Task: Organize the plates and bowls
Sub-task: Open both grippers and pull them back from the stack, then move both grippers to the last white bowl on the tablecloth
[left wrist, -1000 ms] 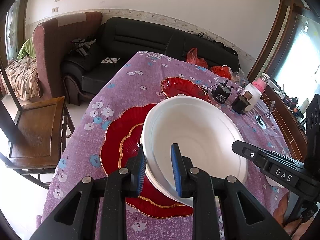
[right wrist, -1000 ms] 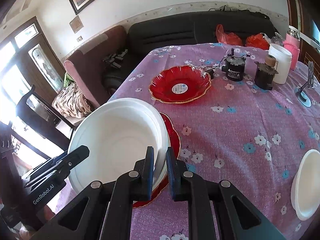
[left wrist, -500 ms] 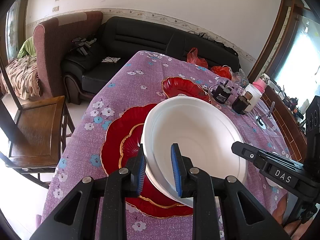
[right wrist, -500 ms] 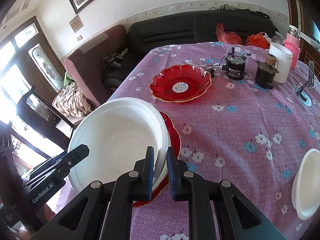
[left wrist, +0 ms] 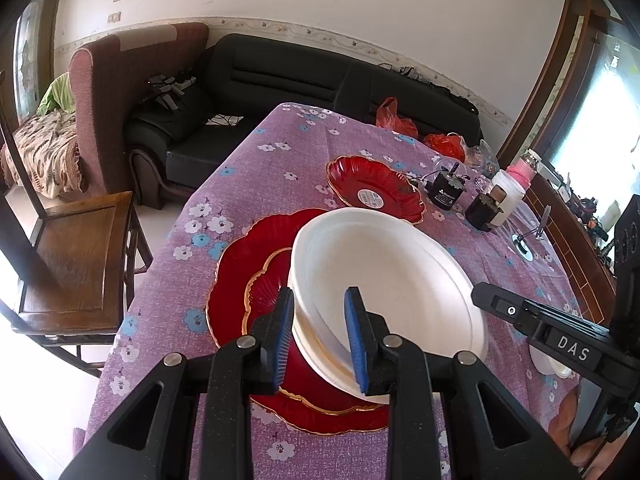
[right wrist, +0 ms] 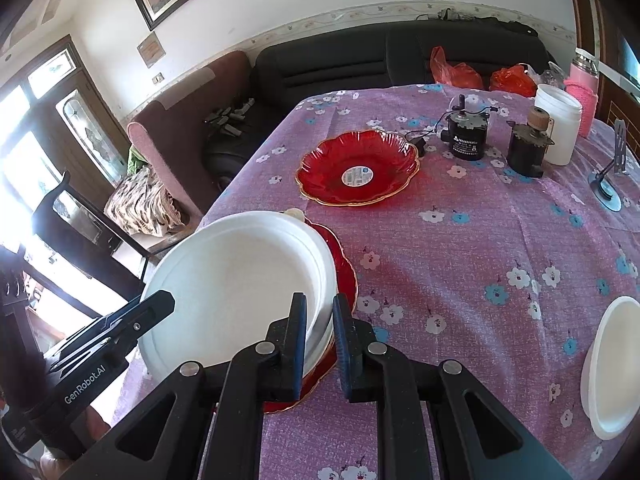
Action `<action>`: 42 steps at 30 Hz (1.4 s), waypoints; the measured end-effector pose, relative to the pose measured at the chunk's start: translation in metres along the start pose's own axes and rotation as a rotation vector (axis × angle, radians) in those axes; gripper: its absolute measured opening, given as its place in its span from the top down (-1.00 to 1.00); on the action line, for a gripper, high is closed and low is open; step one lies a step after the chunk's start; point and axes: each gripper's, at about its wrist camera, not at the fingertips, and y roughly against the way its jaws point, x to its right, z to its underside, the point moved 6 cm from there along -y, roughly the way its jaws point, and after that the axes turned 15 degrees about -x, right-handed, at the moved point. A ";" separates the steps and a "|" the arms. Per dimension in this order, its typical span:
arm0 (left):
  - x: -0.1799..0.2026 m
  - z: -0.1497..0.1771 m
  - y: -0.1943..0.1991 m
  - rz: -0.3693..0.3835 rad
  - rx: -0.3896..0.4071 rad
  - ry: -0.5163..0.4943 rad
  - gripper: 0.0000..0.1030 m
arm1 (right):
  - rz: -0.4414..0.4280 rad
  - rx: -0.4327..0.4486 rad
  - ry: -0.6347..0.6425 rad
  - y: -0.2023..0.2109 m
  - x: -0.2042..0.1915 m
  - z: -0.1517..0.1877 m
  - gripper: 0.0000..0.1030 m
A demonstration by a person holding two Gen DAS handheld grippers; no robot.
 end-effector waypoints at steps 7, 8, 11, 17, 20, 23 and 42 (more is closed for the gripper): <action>-0.006 0.003 0.011 -0.011 0.017 0.015 0.41 | -0.006 0.014 -0.005 0.011 0.002 0.003 0.71; -0.006 0.004 0.013 -0.013 0.021 0.016 0.40 | -0.010 0.017 -0.007 0.013 0.002 0.004 0.71; -0.008 0.008 0.021 -0.029 0.041 0.015 0.39 | -0.020 0.027 -0.008 0.021 0.004 0.008 0.71; 0.001 0.022 0.034 -0.037 0.062 -0.003 0.34 | -0.042 0.041 -0.015 0.034 0.008 0.022 0.71; 0.009 0.033 0.040 -0.044 0.077 -0.019 0.29 | -0.053 0.039 -0.018 0.038 0.012 0.033 0.69; 0.021 0.045 0.046 -0.069 0.098 -0.042 0.28 | -0.069 0.039 -0.029 0.041 0.019 0.046 0.62; 0.159 0.118 -0.012 -0.168 0.012 -0.356 0.17 | -0.138 0.037 -0.191 0.062 0.124 0.145 0.60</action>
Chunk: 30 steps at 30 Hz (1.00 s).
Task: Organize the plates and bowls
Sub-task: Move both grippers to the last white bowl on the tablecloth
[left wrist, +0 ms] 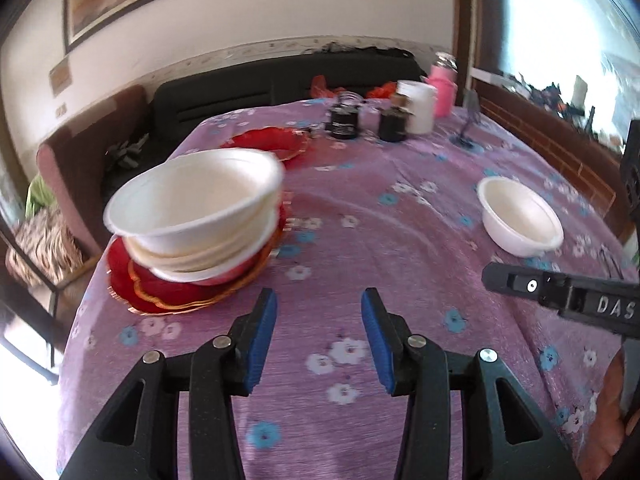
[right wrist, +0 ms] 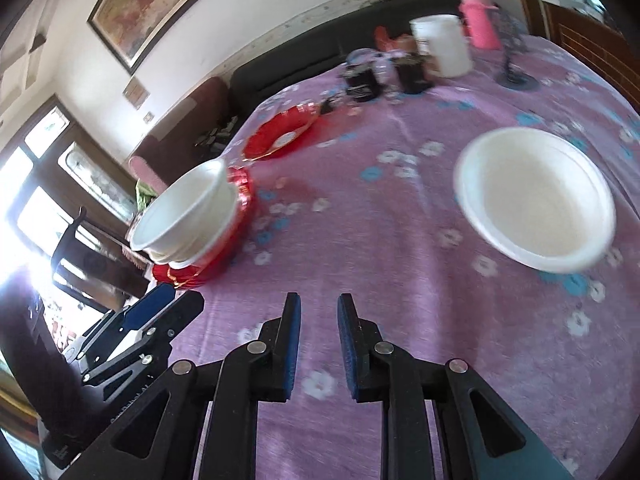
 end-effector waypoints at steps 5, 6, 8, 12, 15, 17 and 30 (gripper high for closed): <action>0.033 -0.004 -0.004 -0.031 -0.001 -0.074 0.17 | -0.013 0.048 -0.060 0.024 0.034 0.000 0.60; 0.039 -0.005 -0.004 -0.034 -0.001 -0.088 0.17 | -0.012 0.058 -0.069 0.029 0.040 -0.001 0.60; 0.046 -0.006 -0.004 -0.042 0.001 -0.106 0.17 | -0.015 0.079 -0.088 0.039 0.051 -0.002 0.60; 0.064 -0.011 -0.006 -0.049 0.005 -0.142 0.17 | -0.002 0.117 -0.129 0.058 0.076 -0.007 0.61; 0.074 -0.016 -0.007 -0.052 0.006 -0.162 0.17 | 0.005 0.138 -0.162 0.069 0.095 -0.010 0.61; 0.083 -0.020 -0.009 -0.054 0.006 -0.174 0.17 | 0.016 0.150 -0.178 0.076 0.106 -0.013 0.61; 0.128 -0.045 -0.026 -0.056 -0.009 -0.244 0.17 | 0.034 0.163 -0.254 0.087 0.158 -0.021 0.61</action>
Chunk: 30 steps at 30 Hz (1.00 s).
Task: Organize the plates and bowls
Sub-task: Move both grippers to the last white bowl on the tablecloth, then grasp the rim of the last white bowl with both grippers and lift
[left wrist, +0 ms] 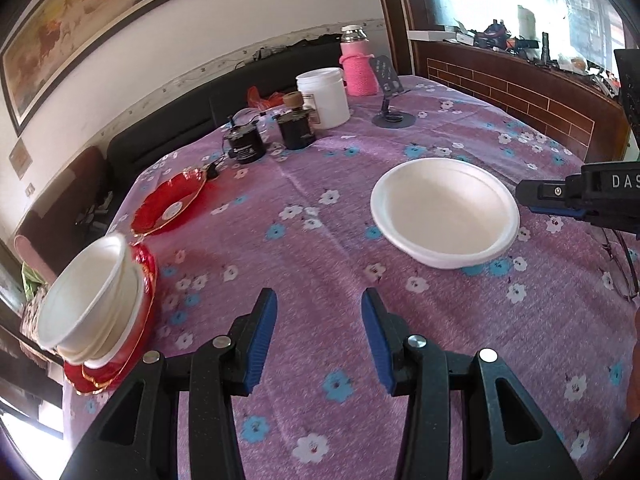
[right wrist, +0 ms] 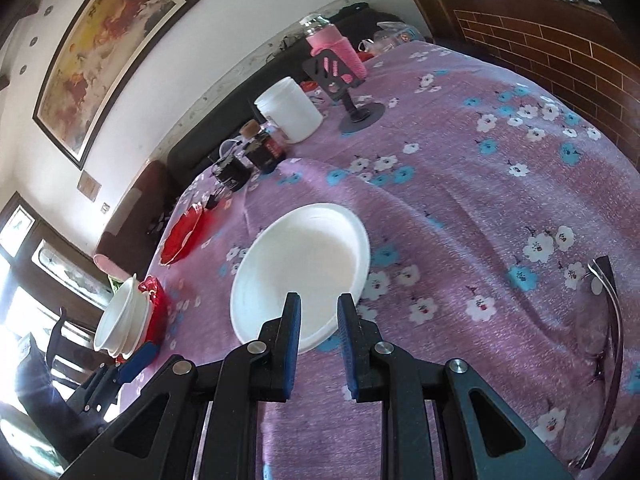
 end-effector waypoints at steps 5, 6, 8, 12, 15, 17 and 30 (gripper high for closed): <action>0.002 -0.015 -0.003 0.061 -0.009 0.012 0.17 | 0.005 -0.003 -0.019 -0.005 0.008 -0.007 0.61; 0.002 -0.020 -0.005 0.093 -0.020 0.025 0.17 | 0.006 -0.005 -0.028 -0.006 0.012 -0.008 0.61; -0.001 -0.030 -0.009 0.166 -0.038 0.059 0.17 | 0.000 -0.009 -0.040 -0.011 0.017 -0.010 0.61; -0.003 -0.049 -0.028 0.289 -0.085 0.124 0.18 | -0.006 -0.010 -0.054 -0.020 0.025 -0.014 0.61; 0.001 -0.057 -0.042 0.315 -0.109 0.143 0.19 | -0.014 -0.007 -0.056 -0.023 0.027 -0.016 0.61; 0.006 -0.065 -0.051 0.345 -0.118 0.154 0.27 | -0.008 -0.006 -0.057 -0.027 0.028 -0.017 0.61; 0.027 -0.073 -0.086 0.380 -0.171 0.158 0.74 | -0.034 0.053 -0.027 -0.017 0.029 -0.019 0.66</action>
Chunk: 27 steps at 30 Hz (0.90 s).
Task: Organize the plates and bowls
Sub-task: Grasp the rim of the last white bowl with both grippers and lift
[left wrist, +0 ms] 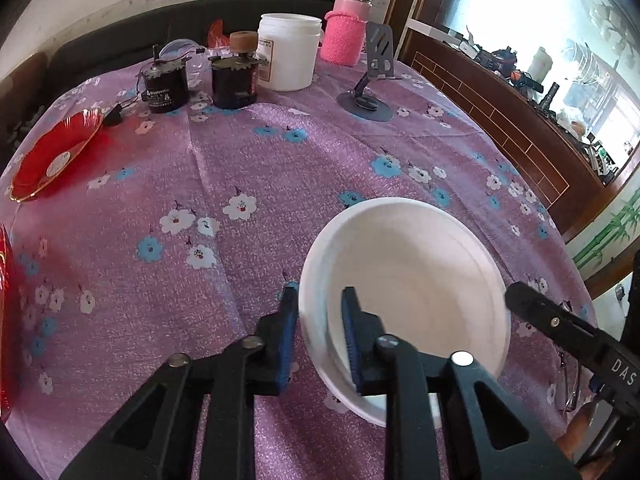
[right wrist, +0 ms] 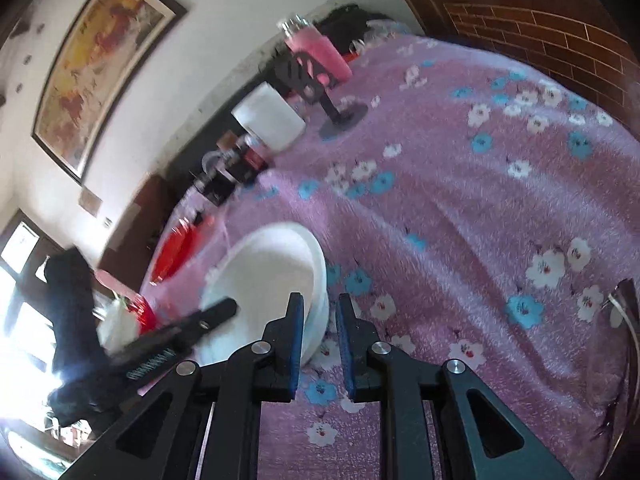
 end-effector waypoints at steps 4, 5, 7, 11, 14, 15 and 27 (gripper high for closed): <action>-0.002 0.000 -0.002 0.016 0.000 0.013 0.74 | -0.009 -0.008 -0.005 -0.002 0.001 -0.001 0.66; -0.002 0.000 -0.002 0.018 0.001 0.014 0.75 | -0.008 -0.009 -0.008 -0.002 0.002 -0.001 0.66; -0.002 0.000 -0.002 0.024 0.003 0.019 0.75 | -0.017 -0.013 -0.023 -0.002 0.004 -0.002 0.60; -0.005 0.000 -0.003 0.037 -0.003 0.033 0.77 | -0.045 0.004 -0.080 0.004 0.018 -0.003 0.43; -0.005 0.000 -0.003 0.039 -0.003 0.036 0.76 | -0.075 -0.007 -0.095 0.003 0.020 -0.003 0.36; -0.005 0.000 -0.003 0.037 -0.002 0.036 0.77 | -0.086 -0.009 -0.089 0.003 0.018 -0.002 0.36; 0.004 0.005 0.012 -0.013 0.059 -0.006 0.77 | -0.036 -0.008 0.049 -0.004 -0.011 0.005 0.80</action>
